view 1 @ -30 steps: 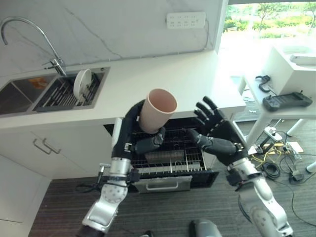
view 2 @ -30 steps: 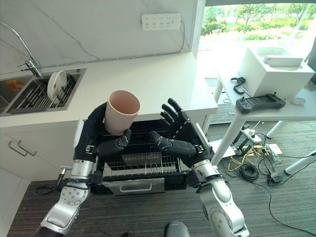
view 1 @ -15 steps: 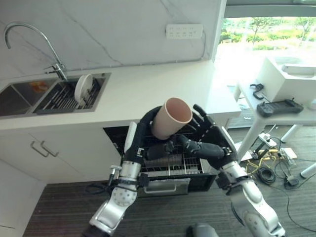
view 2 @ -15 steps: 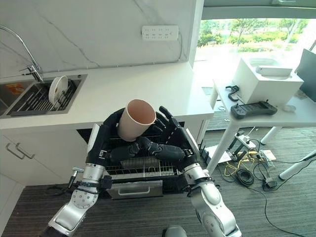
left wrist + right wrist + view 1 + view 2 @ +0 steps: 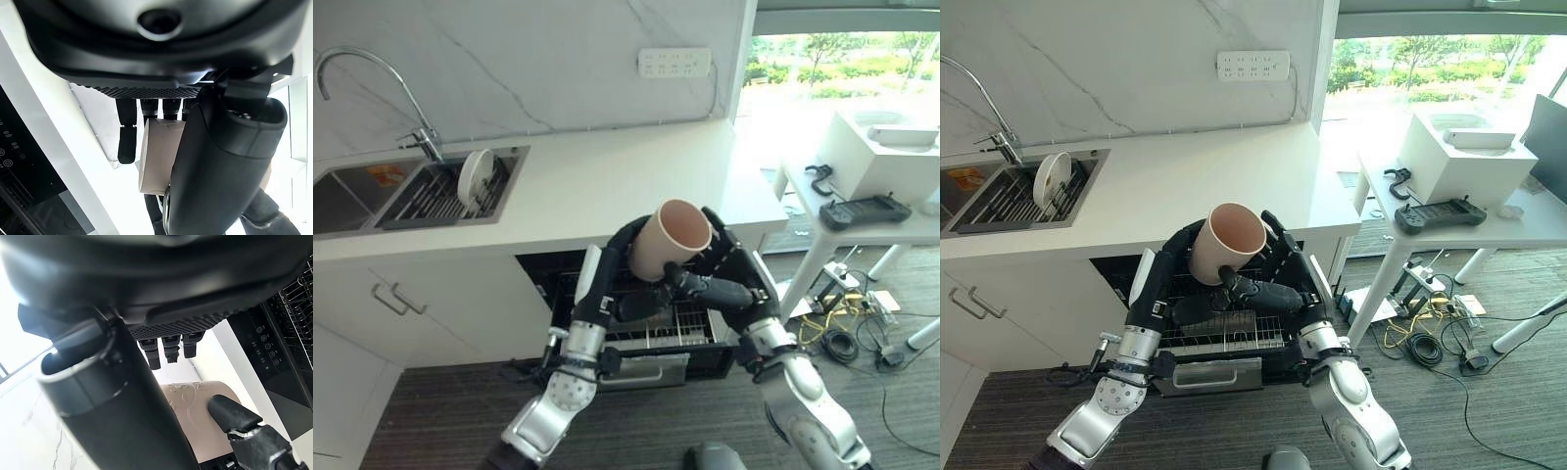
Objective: Place the dishes in the dishwasher.
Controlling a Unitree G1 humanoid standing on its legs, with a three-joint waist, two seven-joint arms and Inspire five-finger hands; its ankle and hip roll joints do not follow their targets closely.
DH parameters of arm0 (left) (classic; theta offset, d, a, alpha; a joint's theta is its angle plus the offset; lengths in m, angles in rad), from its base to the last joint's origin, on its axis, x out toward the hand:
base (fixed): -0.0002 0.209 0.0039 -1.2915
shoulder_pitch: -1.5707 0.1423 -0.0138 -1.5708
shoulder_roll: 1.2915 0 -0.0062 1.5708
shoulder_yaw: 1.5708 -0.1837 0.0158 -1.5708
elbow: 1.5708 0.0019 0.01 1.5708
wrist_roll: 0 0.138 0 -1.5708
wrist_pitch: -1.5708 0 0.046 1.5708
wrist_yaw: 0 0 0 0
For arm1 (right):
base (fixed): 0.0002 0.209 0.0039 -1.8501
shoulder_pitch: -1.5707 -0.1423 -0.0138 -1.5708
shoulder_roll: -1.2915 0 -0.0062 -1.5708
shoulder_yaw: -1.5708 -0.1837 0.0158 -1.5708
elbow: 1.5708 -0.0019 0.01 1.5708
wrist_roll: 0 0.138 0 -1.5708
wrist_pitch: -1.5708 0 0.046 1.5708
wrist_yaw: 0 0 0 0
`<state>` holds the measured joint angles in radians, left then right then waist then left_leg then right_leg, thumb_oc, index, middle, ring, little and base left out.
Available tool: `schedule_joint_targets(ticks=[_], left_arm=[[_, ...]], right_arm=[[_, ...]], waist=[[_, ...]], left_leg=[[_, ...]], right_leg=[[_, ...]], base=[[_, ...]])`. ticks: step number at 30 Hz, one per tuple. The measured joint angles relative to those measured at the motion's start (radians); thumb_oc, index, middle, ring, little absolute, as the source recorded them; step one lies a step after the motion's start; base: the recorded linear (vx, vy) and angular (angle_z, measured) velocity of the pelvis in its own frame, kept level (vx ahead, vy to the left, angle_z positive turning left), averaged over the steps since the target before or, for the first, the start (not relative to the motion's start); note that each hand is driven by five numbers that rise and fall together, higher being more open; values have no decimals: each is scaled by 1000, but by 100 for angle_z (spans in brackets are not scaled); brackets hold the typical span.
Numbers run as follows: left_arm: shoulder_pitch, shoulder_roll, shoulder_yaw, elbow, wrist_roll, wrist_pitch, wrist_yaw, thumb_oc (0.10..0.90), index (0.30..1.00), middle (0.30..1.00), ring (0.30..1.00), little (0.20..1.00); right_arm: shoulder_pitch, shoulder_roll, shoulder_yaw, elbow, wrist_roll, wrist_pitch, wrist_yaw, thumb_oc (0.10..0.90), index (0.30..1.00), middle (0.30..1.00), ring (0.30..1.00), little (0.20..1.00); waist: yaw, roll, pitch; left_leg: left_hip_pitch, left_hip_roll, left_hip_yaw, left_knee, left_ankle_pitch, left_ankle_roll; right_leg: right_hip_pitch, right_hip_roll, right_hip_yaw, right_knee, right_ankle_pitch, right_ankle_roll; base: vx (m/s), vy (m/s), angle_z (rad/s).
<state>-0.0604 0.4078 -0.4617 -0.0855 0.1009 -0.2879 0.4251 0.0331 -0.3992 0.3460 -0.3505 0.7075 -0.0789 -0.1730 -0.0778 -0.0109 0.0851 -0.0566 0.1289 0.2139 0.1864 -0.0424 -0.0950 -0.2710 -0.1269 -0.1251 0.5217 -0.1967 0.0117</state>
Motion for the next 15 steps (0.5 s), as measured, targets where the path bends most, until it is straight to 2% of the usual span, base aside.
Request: schedule_joint_targets(ticks=[7, 15], left_arm=[[-2, -2, -11, 0, -20, 11, -11, 400, 300, 300, 300, 300], [-16, 2, -46, 1, -47, 14, -91, 400, 300, 300, 300, 300]], right_arm=[[-9, -1, 17, -6, -35, -3, -33, 800, 900, 900, 900, 900], [-18, -13, 21, -18, -40, -3, -31, 800, 900, 900, 900, 900]], waist=[[0, 0, 0], [2, 0, 0]], left_leg=[[1, 0, 2, 0, -1, 1], [1, -1, 2, 0, -1, 1]], right_leg=[[-1, 1, 3, -3, 1, 1], [-1, 1, 3, -5, 1, 1]], base=[[0, 0, 0], [0, 0, 0]])
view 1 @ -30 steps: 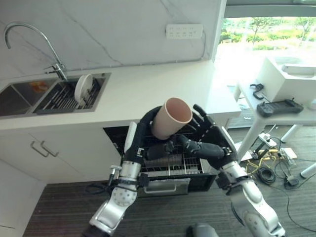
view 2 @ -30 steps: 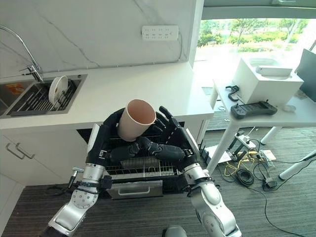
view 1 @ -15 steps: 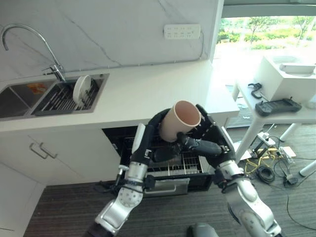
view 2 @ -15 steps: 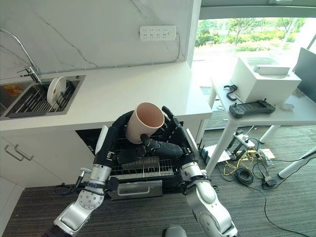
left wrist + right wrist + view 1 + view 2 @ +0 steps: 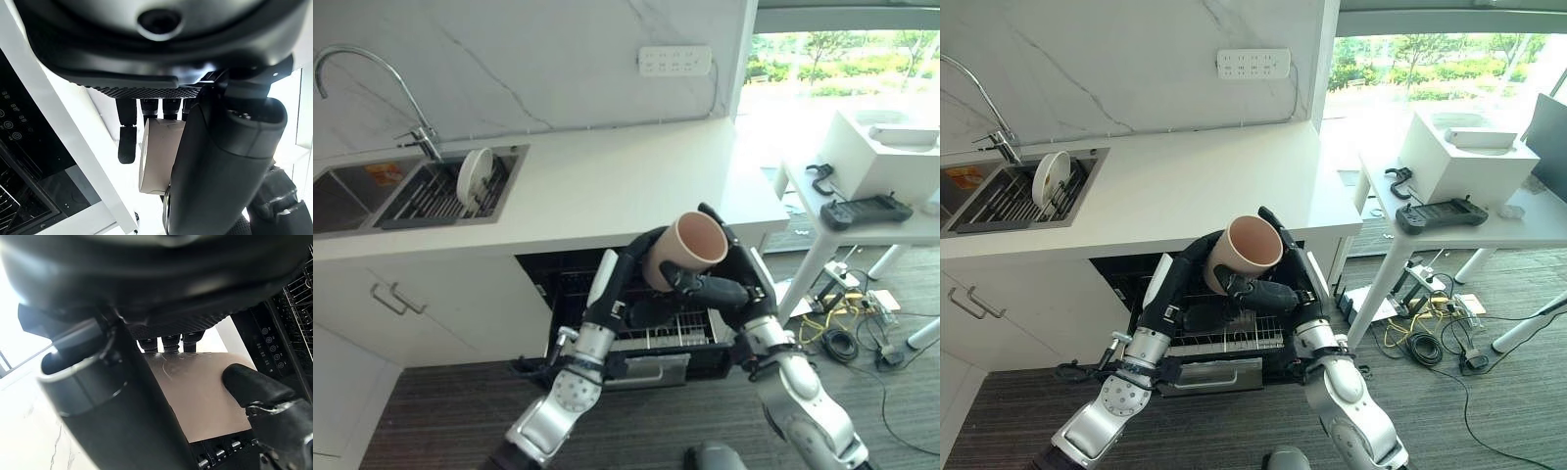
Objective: Place the dishes in the dishwasher.
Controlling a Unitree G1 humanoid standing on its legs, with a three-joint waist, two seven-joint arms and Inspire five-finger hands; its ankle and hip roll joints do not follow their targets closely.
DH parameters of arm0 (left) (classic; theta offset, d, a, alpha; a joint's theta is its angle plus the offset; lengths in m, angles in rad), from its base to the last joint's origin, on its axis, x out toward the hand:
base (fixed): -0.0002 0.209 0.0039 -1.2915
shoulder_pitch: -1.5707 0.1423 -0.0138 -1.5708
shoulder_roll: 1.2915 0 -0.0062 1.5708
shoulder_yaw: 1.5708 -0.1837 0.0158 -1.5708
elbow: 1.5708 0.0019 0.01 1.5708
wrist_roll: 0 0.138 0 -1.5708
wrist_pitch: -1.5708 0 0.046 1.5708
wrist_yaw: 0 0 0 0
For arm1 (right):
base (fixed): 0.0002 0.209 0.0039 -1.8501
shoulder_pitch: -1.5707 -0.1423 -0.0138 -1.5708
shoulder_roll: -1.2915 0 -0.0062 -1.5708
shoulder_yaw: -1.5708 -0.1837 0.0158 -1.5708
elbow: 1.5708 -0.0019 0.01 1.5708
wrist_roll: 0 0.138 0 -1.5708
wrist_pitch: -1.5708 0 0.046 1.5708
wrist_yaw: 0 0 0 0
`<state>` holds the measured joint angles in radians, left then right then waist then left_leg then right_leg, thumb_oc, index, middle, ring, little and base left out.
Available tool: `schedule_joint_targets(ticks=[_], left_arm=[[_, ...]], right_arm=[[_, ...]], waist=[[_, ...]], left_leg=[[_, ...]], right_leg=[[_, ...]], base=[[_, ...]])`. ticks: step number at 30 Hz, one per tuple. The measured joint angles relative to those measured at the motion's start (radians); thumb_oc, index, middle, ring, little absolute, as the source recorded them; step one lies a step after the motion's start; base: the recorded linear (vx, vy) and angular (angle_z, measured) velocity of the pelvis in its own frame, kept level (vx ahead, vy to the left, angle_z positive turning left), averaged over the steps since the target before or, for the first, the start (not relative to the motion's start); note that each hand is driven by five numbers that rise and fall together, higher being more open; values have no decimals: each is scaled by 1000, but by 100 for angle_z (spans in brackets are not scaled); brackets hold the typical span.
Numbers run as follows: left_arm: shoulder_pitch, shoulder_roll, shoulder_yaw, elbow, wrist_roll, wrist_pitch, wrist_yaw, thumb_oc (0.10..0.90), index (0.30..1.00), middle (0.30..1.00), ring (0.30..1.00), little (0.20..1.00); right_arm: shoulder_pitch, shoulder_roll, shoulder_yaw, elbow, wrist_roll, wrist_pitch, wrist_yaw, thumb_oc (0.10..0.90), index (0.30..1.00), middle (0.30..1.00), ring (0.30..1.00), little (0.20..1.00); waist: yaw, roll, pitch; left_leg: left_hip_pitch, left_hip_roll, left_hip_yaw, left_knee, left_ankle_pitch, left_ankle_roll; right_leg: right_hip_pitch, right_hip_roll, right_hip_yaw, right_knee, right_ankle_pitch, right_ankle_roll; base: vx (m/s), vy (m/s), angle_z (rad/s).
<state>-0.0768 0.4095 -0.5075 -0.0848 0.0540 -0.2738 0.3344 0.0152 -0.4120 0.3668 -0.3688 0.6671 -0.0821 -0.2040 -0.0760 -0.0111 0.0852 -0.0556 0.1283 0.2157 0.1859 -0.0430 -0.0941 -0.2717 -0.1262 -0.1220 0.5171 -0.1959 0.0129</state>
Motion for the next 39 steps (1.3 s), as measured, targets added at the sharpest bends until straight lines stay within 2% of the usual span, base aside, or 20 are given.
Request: schedule_joint_targets(ticks=[10, 11, 12, 19, 26, 27, 28, 29, 35, 39], left_arm=[[-24, -1, 2, 0, -50, 0, -57, 400, 300, 300, 300, 300], [-24, -1, 3, 0, -50, 0, -59, 400, 300, 300, 300, 300], [-24, -1, 3, 0, -50, -1, -60, 400, 300, 300, 300, 300], [-26, -3, 3, 0, -54, -19, -64, 400, 300, 300, 300, 300], [-26, -2, 3, 0, -80, -29, -64, 400, 300, 300, 300, 300], [-26, -2, 3, 0, -80, -29, -64, 522, 484, 484, 484, 484], [-25, -1, 5, 0, -88, -29, -64, 712, 768, 768, 768, 768], [-24, -1, 5, 0, -89, -29, -64, 800, 900, 900, 900, 900], [-5, 5, 4, 0, -88, -32, -106, 800, 900, 900, 900, 900], [25, 6, 12, 11, -90, -31, -104, 800, 900, 900, 900, 900]], right_arm=[[-22, -19, -10, 0, 0, 1, 4, 800, 900, 900, 900, 900], [-22, -21, -10, 0, 0, 1, 6, 453, 380, 380, 380, 380], [-22, -22, -12, 0, 0, 1, 10, 400, 300, 300, 300, 300], [-22, -24, -31, 4, -67, 7, 12, 400, 300, 300, 300, 300], [-22, -20, -41, 4, -78, 7, 12, 400, 300, 300, 300, 300], [-22, -20, -41, 4, -78, 7, 12, 400, 300, 300, 300, 300], [-22, -19, -41, 4, -82, 7, 12, 400, 300, 300, 300, 300], [-22, -19, -41, 4, -87, 7, 12, 400, 300, 300, 300, 300], [-22, -27, -41, 4, -127, 7, 13, 400, 300, 300, 300, 300], [-22, -26, -41, 4, -137, 6, 12, 400, 300, 300, 300, 300]], waist=[[-1, 0, 0], [-1, 0, 0], [-1, 0, 0], [-1, 0, 0], [-2, 0, 0], [-2, 0, 0], [-1, 0, 0], [0, 0, 0], [6, 1, -1], [19, 13, -9]], left_leg=[[1, -1, 1, 0, 0, 0], [1, -1, 1, 0, 0, 0], [1, -1, 1, 0, 0, 0], [1, -2, 5, 0, -1, 1], [0, -2, 5, -1, -1, 2], [0, -2, 5, -1, -1, 2], [0, -2, 5, -1, -1, 2], [0, -2, 5, -1, -1, 2], [1, -5, 4, -1, -1, 2], [1, -7, 3, -1, -2, 4]], right_leg=[[0, 0, 1, -3, 1, 1], [1, 0, 1, -3, 1, 1], [1, 0, 1, -4, 2, 1], [1, 0, 4, -10, 8, 3], [1, 0, 5, -12, 10, 3], [1, 0, 5, -12, 10, 3], [1, 0, 4, -12, 10, 3], [1, 0, 4, -12, 11, 3], [3, -1, 4, -13, 11, 3], [4, -5, 3, -13, 11, 4]], base=[[0, 0, 0], [0, 0, 0], [0, 0, 0], [-9, -1, 0], [-24, -4, 0], [0, 0, 0], [0, 0, 0], [0, 0, 0], [0, 0, 0], [22, 24, 1]])
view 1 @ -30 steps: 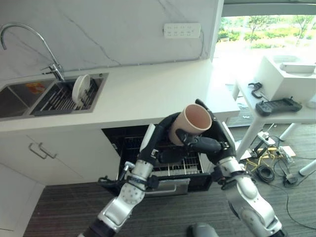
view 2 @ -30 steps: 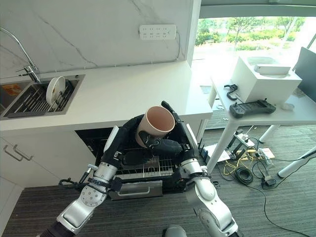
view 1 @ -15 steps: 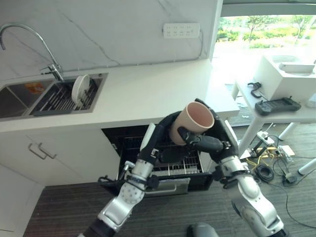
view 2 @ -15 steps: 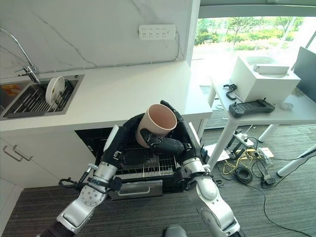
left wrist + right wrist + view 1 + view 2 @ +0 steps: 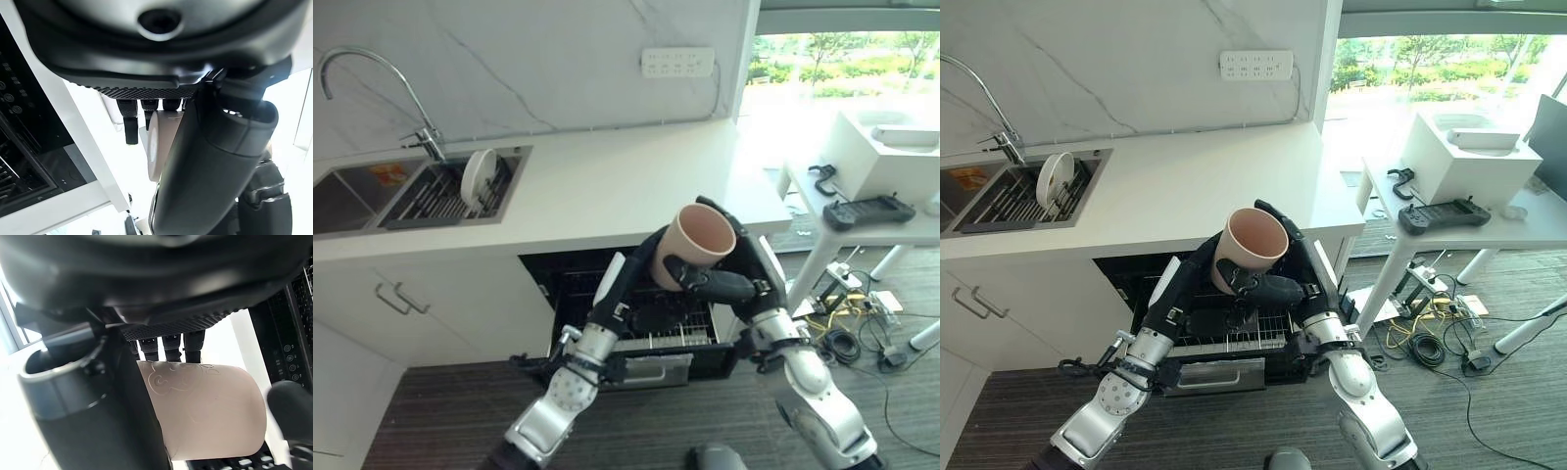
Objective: Place the dishes in the dishwasher.
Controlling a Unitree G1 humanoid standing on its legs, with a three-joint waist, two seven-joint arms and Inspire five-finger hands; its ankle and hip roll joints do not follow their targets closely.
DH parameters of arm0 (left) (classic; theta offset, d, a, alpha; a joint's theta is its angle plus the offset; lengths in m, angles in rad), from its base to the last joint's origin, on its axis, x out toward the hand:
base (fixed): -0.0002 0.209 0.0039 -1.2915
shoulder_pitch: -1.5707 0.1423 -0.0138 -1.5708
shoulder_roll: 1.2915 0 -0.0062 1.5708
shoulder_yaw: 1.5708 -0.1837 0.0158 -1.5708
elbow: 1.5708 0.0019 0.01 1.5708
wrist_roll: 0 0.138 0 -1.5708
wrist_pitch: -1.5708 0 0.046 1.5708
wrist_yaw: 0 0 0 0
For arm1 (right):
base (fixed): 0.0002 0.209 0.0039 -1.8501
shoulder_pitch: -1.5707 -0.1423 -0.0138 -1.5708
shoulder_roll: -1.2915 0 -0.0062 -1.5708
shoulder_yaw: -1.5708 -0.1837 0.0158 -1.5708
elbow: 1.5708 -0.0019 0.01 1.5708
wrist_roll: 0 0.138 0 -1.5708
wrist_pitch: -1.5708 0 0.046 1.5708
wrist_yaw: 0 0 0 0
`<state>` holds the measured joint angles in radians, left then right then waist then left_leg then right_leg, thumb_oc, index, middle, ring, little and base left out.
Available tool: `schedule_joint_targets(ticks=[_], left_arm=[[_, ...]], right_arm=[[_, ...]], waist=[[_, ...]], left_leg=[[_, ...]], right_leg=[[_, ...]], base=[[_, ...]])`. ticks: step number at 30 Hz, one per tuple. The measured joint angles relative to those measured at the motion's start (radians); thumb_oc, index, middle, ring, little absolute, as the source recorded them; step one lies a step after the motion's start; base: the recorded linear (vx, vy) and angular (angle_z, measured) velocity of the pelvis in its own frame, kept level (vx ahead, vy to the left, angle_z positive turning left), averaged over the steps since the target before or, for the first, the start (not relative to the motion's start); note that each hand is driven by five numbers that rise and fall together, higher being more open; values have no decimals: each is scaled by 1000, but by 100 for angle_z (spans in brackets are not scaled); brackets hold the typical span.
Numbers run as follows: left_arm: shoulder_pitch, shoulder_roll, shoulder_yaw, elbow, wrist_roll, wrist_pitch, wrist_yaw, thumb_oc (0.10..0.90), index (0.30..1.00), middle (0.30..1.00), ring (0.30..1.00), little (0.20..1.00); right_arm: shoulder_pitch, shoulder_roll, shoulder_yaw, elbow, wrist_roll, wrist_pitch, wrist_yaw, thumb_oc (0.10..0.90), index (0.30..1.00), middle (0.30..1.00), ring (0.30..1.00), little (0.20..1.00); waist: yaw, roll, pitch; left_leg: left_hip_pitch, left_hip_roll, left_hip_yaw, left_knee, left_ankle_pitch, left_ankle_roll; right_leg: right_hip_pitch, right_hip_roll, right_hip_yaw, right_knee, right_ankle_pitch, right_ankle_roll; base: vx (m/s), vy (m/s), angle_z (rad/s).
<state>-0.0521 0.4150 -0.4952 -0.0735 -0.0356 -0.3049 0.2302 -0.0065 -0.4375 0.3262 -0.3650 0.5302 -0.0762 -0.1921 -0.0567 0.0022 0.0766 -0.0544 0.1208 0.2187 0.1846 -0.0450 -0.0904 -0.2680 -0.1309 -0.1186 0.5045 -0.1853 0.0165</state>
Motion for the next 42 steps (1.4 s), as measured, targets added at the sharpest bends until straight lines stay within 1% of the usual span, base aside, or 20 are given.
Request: schedule_joint_targets(ticks=[3, 6, 10, 13, 16, 19, 20, 22, 24, 25, 26, 27, 28, 29, 30, 32, 37, 38, 40, 42], left_arm=[[75, -5, 55, 42, -12, 1, 21, 800, 900, 900, 900, 900], [110, -8, 108, 61, -39, 1, 54, 800, 900, 900, 900, 900], [123, -15, 191, 87, -62, 2, 96, 800, 900, 900, 900, 900], [128, -44, 259, 88, -78, 8, 142, 800, 900, 900, 900, 900], [128, -46, 299, 100, -78, 12, 177, 800, 900, 900, 900, 900], [128, -47, 334, 134, -78, 20, 177, 800, 900, 900, 900, 900], [128, -46, 346, 147, -80, 35, 169, 800, 900, 900, 900, 900], [127, -43, 333, 171, -115, 114, 69, 800, 900, 900, 900, 900], [97, 17, 254, 231, -83, 199, -21, 800, 900, 900, 900, 900], [96, 28, 236, 246, -61, 223, -46, 800, 900, 900, 900, 900], [87, 45, 193, 284, 12, 244, -39, 800, 900, 900, 900, 900], [51, 83, 113, 349, 161, 269, -22, 800, 900, 900, 900, 900], [29, 118, 57, 376, 243, 303, -24, 800, 900, 900, 900, 900], [24, 150, 23, 379, 294, 336, -28, 800, 900, 900, 900, 900], [24, 165, 10, 379, 323, 353, -30, 800, 900, 900, 900, 900], [23, 156, 11, 379, 324, 370, -31, 800, 900, 900, 900, 900], [2, 99, 13, 408, 310, 373, -46, 800, 900, 900, 900, 900], [-3, 97, 13, 415, 293, 373, -46, 800, 900, 900, 900, 900], [-39, 76, 30, 461, 195, 385, -46, 800, 900, 900, 900, 900], [-62, 71, 32, 498, 158, 379, -44, 800, 900, 900, 900, 900]], right_arm=[[2, 3, -11, 0, -5, -21, -1, 400, 300, 300, 300, 300], [5, 5, -41, 0, -18, -31, -1, 400, 300, 300, 300, 300], [8, 11, -84, 0, -18, -33, -1, 400, 300, 300, 300, 300], [9, 11, -122, 0, -17, -34, -2, 400, 300, 300, 300, 300], [12, 13, -128, 0, -17, -59, -1, 400, 300, 300, 300, 300], [22, 34, -150, 5, -16, -67, 9, 400, 300, 300, 300, 300], [34, 36, -162, 5, -16, -69, 10, 400, 300, 300, 300, 300], [50, 37, -173, 19, -6, -69, 13, 400, 300, 300, 300, 300], [48, 30, -173, 23, 10, -69, 24, 400, 300, 300, 300, 300], [46, 30, -173, 23, 16, -69, 33, 400, 300, 300, 300, 300], [46, 28, -174, 23, 25, -69, 41, 400, 300, 300, 300, 300], [44, 14, -173, 24, 31, -68, 46, 400, 300, 300, 300, 300], [42, -2, -173, 24, 36, -68, 53, 400, 300, 300, 300, 300], [37, -22, -173, 24, 47, -69, 60, 400, 300, 300, 300, 300], [36, -36, -175, 24, 57, -69, 60, 400, 300, 300, 300, 300], [36, -38, -178, 24, 63, -69, 52, 400, 300, 300, 300, 300], [36, -27, -167, 24, 62, -65, 57, 400, 300, 300, 300, 300], [36, -24, -165, 24, 62, -64, 57, 400, 300, 300, 300, 300], [36, -14, -165, 24, 62, -56, 57, 400, 300, 300, 300, 300], [36, -12, -165, 24, 62, -47, 58, 400, 300, 300, 300, 300]], waist=[[7, 4, -3], [9, 4, -3], [9, 4, -3], [11, 4, -3], [9, 4, -3], [9, 4, -3], [8, 4, -3], [0, 5, -3], [-11, 12, -5], [-20, 14, -5], [-28, 19, -5], [-33, 23, -5], [-40, 26, -5], [-53, 29, -5], [-56, 31, -5], [-61, 39, -4], [-74, 56, -4], [-78, 56, -4], [-103, 61, -6], [-106, 61, -6]], left_leg=[[-2, -1, -3, -3, 0, 1], [-4, -1, -6, -3, 0, 1], [-5, -1, -8, -2, 0, 1], [-6, -1, -9, -2, 0, 1], [-4, -1, -9, -3, 0, 1], [3, -1, -9, -7, 0, 1], [3, -2, -9, -8, 0, 1], [5, -3, -7, -10, 1, 2], [6, -3, -5, -12, 2, 2], [7, -3, -4, -13, 2, 2], [11, -4, -1, -14, 3, 3], [17, -3, 6, -16, 7, 3], [20, -3, 11, -17, 7, 3], [20, -3, 13, -18, 7, 4], [21, -3, 22, -19, 6, 4], [20, -3, 26, -19, 5, 5], [28, -2, 34, -31, 7, 4], [32, -1, 40, -33, 7, 4], [43, 0, 57, -34, 7, 4], [54, 1, 72, -39, 6, 5]], right_leg=[[1, -2, -3, 0, 0, 0], [1, -4, -5, 0, 0, 1], [2, -5, -9, 0, -1, 1], [4, -6, -13, -2, -1, 1], [7, -6, -14, -3, -1, 1], [12, -6, -13, -5, -1, 2], [12, -6, -13, -6, -1, 2], [10, -6, -11, -8, 0, 2], [9, -5, -8, -9, 0, 3], [10, -5, -8, -10, 0, 3], [11, -4, -5, -12, 2, 5], [13, -1, 0, -13, 3, 5], [13, -1, 4, -12, 3, 5], [11, -1, 6, -12, 3, 5], [5, 1, 15, -9, 4, 6], [0, 4, 23, -8, 5, 7], [-2, 9, 31, -9, 6, 9], [-2, 12, 35, -8, 6, 9], [-2, 17, 50, -7, 7, 9], [-1, 21, 60, -7, 7, 9]], base=[[32, 30, 4], [40, 19, 3], [41, 9, 2], [9, 3, 1], [32, 11, 1], [0, 0, 0], [0, 0, 0], [-13, 58, -3], [-2, 58, -4], [-7, 33, -5], [-35, 22, -10], [-31, 22, -14], [-38, 22, -14], [-35, 13, -15], [-18, 6, -17], [-6, 6, -11], [2, 4, -3], [14, 10, -23], [18, 7, -23], [18, 5, -18]])
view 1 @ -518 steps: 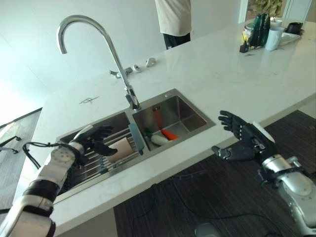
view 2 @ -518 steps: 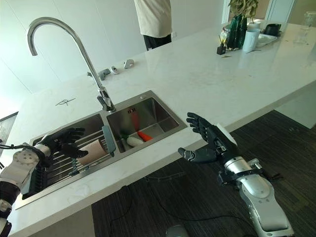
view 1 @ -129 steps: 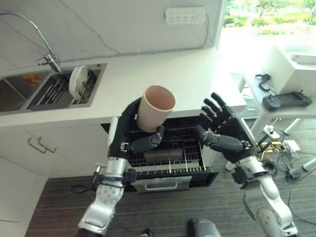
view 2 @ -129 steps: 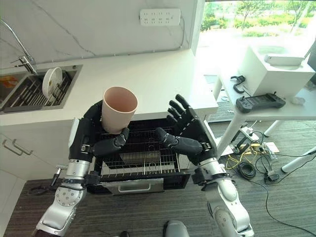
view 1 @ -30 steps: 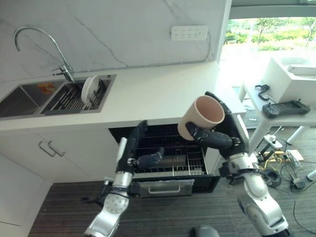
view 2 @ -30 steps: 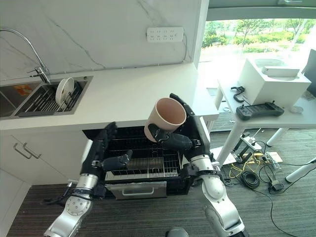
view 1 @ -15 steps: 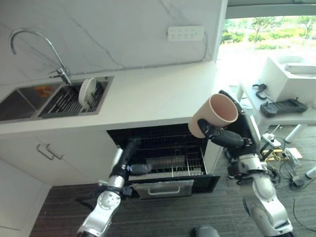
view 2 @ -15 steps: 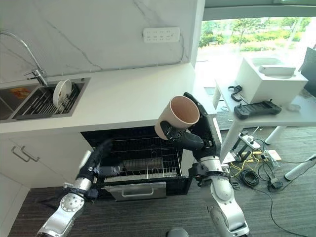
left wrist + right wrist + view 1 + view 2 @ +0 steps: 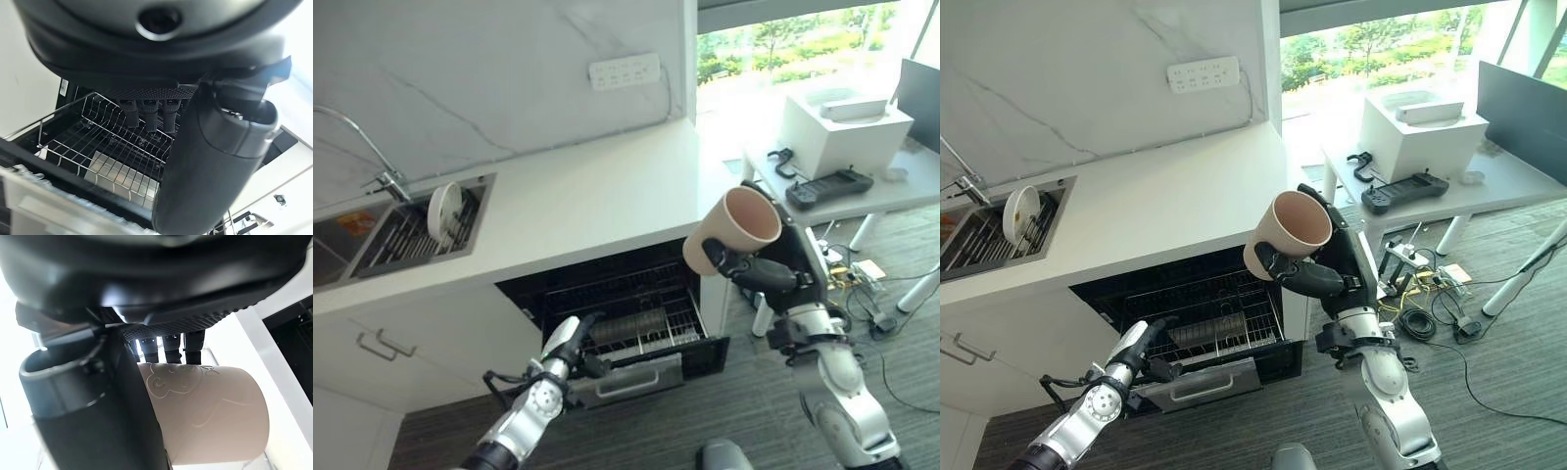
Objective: Place the dishes in the dishwasher.
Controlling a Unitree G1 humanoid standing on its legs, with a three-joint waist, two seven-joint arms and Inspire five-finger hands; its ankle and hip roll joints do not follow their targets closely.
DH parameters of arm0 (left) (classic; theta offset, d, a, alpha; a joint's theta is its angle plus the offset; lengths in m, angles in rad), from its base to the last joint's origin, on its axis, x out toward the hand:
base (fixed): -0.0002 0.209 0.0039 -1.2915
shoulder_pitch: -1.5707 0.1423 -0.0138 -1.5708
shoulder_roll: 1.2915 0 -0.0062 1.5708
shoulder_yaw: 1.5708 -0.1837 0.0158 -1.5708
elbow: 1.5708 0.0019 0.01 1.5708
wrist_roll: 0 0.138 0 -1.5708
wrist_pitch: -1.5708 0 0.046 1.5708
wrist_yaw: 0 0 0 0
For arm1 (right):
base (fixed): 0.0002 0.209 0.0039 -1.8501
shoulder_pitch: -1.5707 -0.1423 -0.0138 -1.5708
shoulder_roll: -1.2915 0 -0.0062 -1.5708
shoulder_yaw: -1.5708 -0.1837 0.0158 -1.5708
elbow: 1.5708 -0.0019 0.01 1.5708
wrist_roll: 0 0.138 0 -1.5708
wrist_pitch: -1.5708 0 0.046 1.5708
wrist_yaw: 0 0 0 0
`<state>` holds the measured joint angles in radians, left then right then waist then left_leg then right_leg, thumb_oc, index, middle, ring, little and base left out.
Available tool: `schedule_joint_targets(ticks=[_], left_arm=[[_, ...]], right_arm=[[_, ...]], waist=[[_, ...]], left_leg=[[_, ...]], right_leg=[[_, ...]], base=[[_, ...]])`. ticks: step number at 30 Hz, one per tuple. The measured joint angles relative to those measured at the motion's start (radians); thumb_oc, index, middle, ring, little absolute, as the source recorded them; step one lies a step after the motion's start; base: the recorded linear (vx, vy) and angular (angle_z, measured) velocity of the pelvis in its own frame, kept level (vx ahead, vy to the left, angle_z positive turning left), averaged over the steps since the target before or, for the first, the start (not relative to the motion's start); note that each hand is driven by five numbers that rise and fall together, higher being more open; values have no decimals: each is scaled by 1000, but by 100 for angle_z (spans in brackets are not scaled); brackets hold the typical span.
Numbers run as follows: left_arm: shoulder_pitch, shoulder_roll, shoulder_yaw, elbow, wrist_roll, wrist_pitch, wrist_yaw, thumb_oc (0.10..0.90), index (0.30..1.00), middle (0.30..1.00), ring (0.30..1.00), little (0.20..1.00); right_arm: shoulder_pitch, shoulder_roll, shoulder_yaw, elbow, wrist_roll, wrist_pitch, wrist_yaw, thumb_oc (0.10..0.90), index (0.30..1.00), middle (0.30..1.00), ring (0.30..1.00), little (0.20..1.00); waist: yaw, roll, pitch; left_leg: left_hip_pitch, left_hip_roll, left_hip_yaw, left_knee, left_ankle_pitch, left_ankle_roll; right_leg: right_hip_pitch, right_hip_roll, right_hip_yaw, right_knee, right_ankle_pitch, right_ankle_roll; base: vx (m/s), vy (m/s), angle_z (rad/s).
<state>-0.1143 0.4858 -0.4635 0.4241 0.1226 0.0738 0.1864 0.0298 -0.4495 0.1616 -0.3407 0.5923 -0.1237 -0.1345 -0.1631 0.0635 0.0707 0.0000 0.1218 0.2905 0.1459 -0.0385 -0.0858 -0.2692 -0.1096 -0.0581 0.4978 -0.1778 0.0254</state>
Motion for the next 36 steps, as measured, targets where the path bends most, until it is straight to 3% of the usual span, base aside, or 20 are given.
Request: schedule_joint_targets(ticks=[7, 12, 14, 16, 17, 27, 36], left_arm=[[-15, -3, -3, 46, 2, 11, -21, 800, 900, 900, 900, 900], [-60, -87, 47, 263, -39, 31, -105, 800, 900, 900, 900, 900], [-101, -101, 57, 349, -38, 55, -193, 800, 900, 900, 900, 900], [-132, -107, 49, 447, -41, 71, -393, 800, 900, 900, 900, 900], [-149, -105, -8, 466, -37, 108, -505, 800, 900, 900, 900, 900], [-177, -4, -69, 332, -43, 211, -960, 800, 900, 900, 900, 900], [-186, 98, -84, 149, -81, 220, -1115, 800, 900, 900, 900, 900]], right_arm=[[-1, -8, -1, 0, 1, 24, 4, 400, 300, 300, 300, 300], [-2, -14, -1, 0, 1, 63, 27, 400, 300, 300, 300, 300], [-2, -35, -1, 0, 10, 82, 41, 400, 300, 300, 300, 300], [-3, -40, -1, 0, 20, 111, 47, 400, 300, 300, 300, 300], [-8, -39, 0, 0, 21, 119, 60, 400, 300, 300, 300, 300], [-8, -78, 13, 0, 39, 147, 91, 400, 300, 300, 300, 300], [-8, -79, 16, 37, 39, 136, 121, 400, 300, 300, 300, 300]], waist=[[-2, 5, -3], [-29, 42, -30], [-51, 53, -42], [-81, 66, -58], [-85, 74, -64], [-106, 82, -68], [-106, 94, -40]], left_leg=[[10, -2, 7, -6, 0, 0], [27, -3, 25, -13, -3, 1], [39, -3, 33, -21, -8, -1], [62, -2, 52, -31, -10, -4], [68, -4, 63, -32, -14, -3], [71, -15, 91, -31, -23, 5], [74, -35, 90, -48, -31, 18]], right_leg=[[1, 5, 13, -1, 2, 2], [5, 8, 25, -9, 5, 7], [9, 10, 27, -9, 5, 8], [20, 17, 47, -15, 5, 9], [20, 16, 54, -18, 6, 10], [17, 14, 69, -26, 17, 22], [20, -1, 69, -33, 13, 29]], base=[[5, 10, -4], [28, 29, -8], [61, 58, -15], [60, 98, -24], [28, 93, -29], [-4, 22, -9], [-4, 4, 1]])
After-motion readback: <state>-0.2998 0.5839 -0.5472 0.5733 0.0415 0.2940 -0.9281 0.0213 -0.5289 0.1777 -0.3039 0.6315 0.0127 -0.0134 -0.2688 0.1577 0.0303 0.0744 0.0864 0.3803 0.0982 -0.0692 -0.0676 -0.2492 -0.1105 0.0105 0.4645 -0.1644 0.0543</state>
